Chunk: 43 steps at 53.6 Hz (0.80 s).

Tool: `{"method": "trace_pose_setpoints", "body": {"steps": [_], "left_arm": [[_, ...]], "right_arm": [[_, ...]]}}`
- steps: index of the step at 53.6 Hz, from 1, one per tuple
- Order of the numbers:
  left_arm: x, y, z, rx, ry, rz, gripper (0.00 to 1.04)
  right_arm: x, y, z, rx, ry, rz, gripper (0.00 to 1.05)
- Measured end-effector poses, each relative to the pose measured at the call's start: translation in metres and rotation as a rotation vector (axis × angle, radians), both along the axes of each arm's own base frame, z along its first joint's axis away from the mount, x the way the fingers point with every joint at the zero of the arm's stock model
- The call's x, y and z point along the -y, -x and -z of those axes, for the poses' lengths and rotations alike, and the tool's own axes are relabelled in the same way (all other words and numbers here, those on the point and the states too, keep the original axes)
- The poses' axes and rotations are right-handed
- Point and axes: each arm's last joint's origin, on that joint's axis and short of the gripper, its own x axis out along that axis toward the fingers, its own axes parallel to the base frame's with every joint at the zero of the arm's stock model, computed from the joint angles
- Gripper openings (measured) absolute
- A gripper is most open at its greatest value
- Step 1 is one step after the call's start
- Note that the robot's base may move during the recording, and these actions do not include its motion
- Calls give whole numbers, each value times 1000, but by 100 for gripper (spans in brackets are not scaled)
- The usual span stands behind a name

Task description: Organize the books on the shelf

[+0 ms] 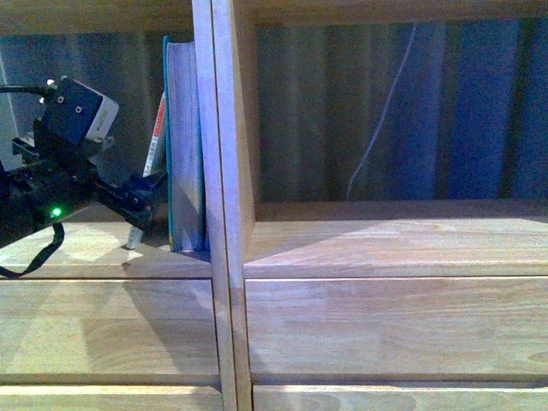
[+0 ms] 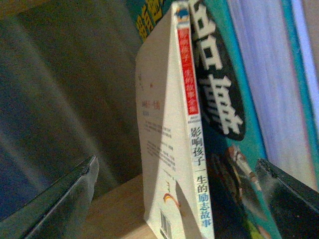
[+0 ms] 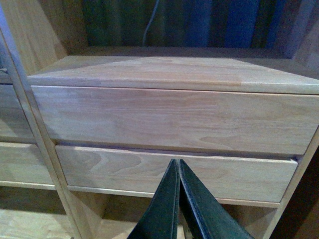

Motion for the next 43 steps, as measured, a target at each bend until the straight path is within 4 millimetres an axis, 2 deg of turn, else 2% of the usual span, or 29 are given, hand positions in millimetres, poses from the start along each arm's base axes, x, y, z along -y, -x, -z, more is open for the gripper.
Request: {"method": "trace_pose_setpoints", "body": {"steps": [11, 22, 25, 28, 33, 43], "left_arm": [[-3, 26, -21, -49, 83, -52, 97], [-16, 64, -46, -98, 246, -171, 97], [-18, 79, -55, -92, 286, -199, 97], [-20, 105, -66, -90, 332, -237, 97], [-20, 136, -73, -98, 364, -284, 97], [-8, 207, -74, -158, 377, -327, 97]], "right_arm": [[0, 0, 0, 0, 0, 0, 3], [0, 0, 0, 0, 0, 0, 3], [0, 0, 0, 0, 0, 0, 3], [0, 0, 0, 0, 0, 0, 3], [0, 0, 0, 0, 0, 0, 3], [0, 0, 0, 0, 0, 0, 3]]}}
